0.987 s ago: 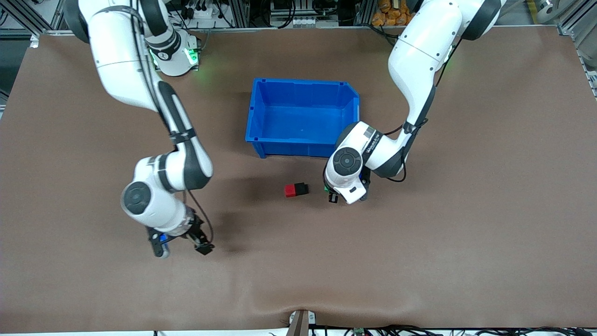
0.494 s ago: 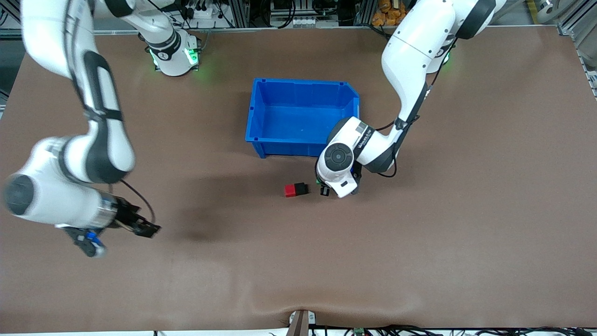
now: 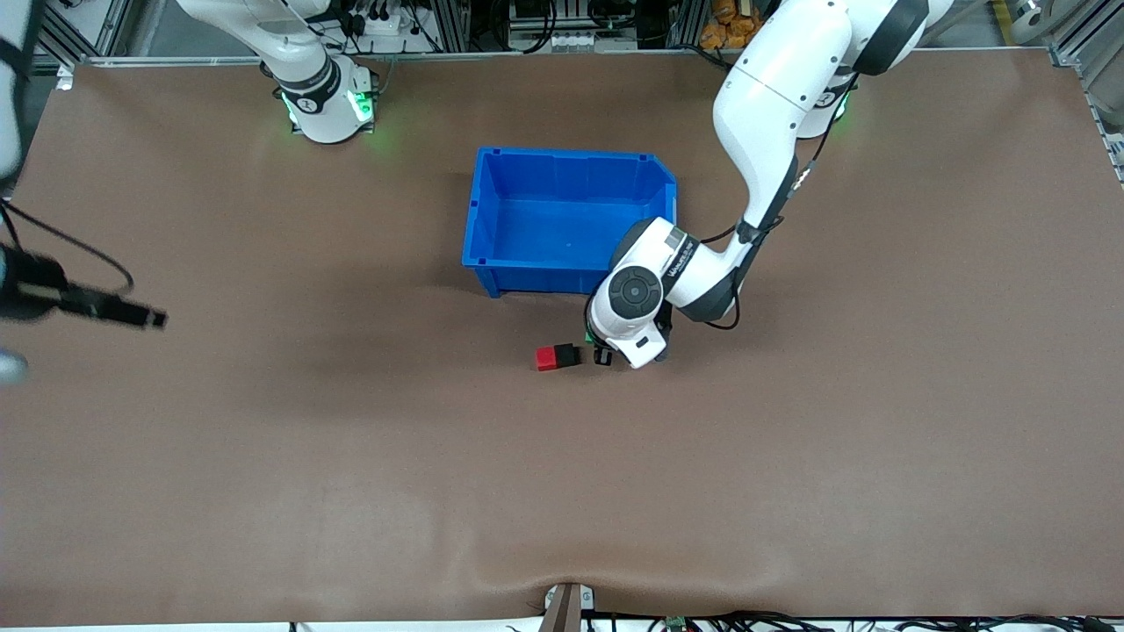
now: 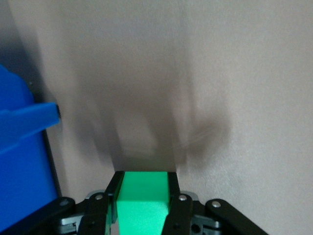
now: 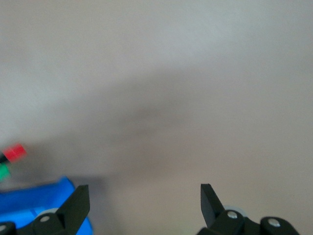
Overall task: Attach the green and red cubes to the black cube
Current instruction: 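Withdraw the right gripper while the left gripper lowers the green cube onto black, then release the green cube and lift the left gripper away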
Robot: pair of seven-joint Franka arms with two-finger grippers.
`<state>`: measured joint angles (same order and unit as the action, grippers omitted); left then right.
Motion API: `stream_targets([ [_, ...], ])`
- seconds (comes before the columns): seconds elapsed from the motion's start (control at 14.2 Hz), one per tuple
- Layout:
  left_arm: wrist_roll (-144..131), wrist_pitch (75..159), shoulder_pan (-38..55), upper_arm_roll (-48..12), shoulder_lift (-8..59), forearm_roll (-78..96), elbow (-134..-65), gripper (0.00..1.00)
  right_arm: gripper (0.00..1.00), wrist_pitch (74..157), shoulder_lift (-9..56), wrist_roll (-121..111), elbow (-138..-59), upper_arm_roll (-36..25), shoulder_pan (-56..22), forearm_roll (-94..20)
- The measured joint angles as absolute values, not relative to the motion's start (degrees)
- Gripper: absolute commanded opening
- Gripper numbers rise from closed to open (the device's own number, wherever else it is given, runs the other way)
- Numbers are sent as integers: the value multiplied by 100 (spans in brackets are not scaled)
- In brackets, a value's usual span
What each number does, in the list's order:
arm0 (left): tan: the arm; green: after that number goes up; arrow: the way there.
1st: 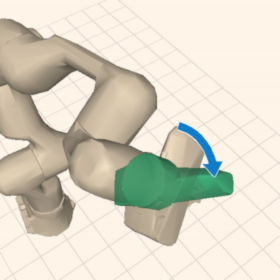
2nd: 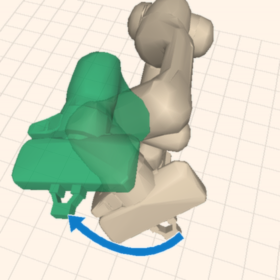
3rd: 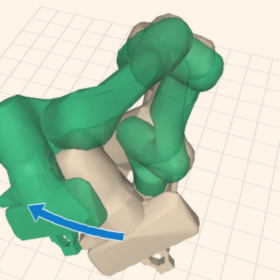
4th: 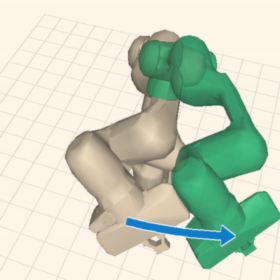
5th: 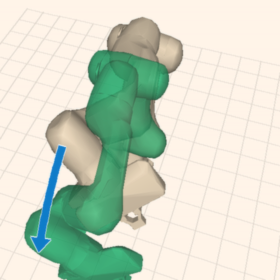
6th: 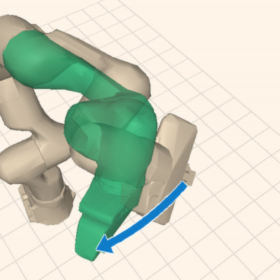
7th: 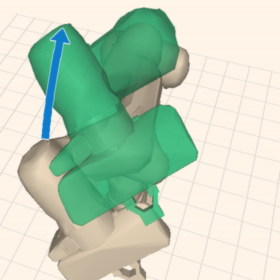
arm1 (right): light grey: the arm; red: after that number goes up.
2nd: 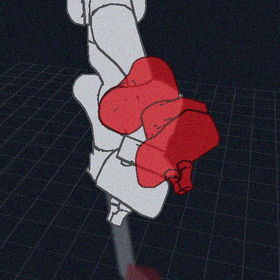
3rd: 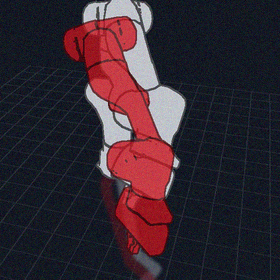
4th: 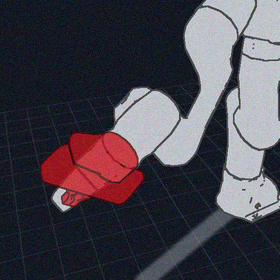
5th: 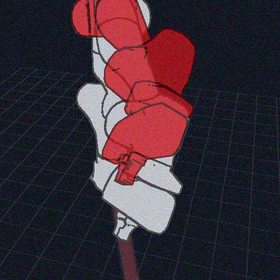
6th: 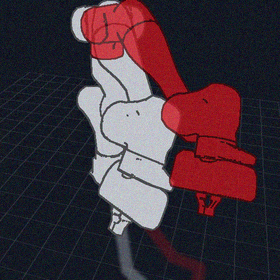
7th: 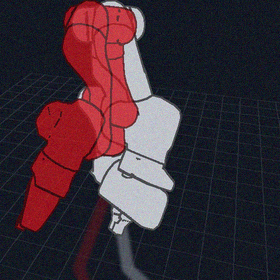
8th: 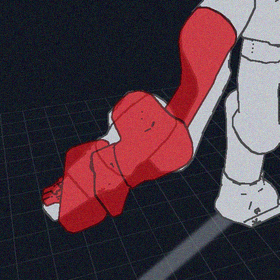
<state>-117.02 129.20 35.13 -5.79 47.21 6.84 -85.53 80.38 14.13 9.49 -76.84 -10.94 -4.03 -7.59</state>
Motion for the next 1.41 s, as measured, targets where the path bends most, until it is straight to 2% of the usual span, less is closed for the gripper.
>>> stream_targets([
  [0.14, -11738, 13171, 3528, -590, 4760, 724, -8546, 2, 100, 7867, 868, 916, -7915, -1023, -461, -482],
  [0.35, -11870, 13485, 3526, -578, 4837, 725, -8491, 2, 100, 7980, 11, 826, -8805, -967, -530, -280],
  [0.49, -11876, 13519, 3522, -565, 4854, 725, -8469, 4, 100, 8196, -247, 750, -9240, -934, -600, -185],
  [0.63, -11876, 13521, 3521, -562, 4857, 725, -8466, 17, 100, 8378, -241, 703, -9250, -925, -608, -144],
  [0.71, -11876, 13522, 3521, -562, 4858, 725, -8464, 18, 100, 8420, -221, 698, -9196, -932, -605, -116],
  [0.78, -11876, 13522, 3521, -562, 4858, 725, -8464, 35, 100, 8442, -196, 670, -9121, -940, -596, -103],
  [0.85, -11876, 13522, 3521, -562, 4858, 725, -8463, 93, 100, 8442, -165, 575, -9044, -950, -585, -103],
  [0.92, -11876, 13522, 3521, -562, 4858, 725, -8463, 100, 100, 8442, -140, 437, -8989, -956, -580, -103],
  [1.41, -11859, 13423, 3456, -497, 4836, 480, -8332, 100, 100, 8358, -96, 153, -8905, -958, -580, -91],
])
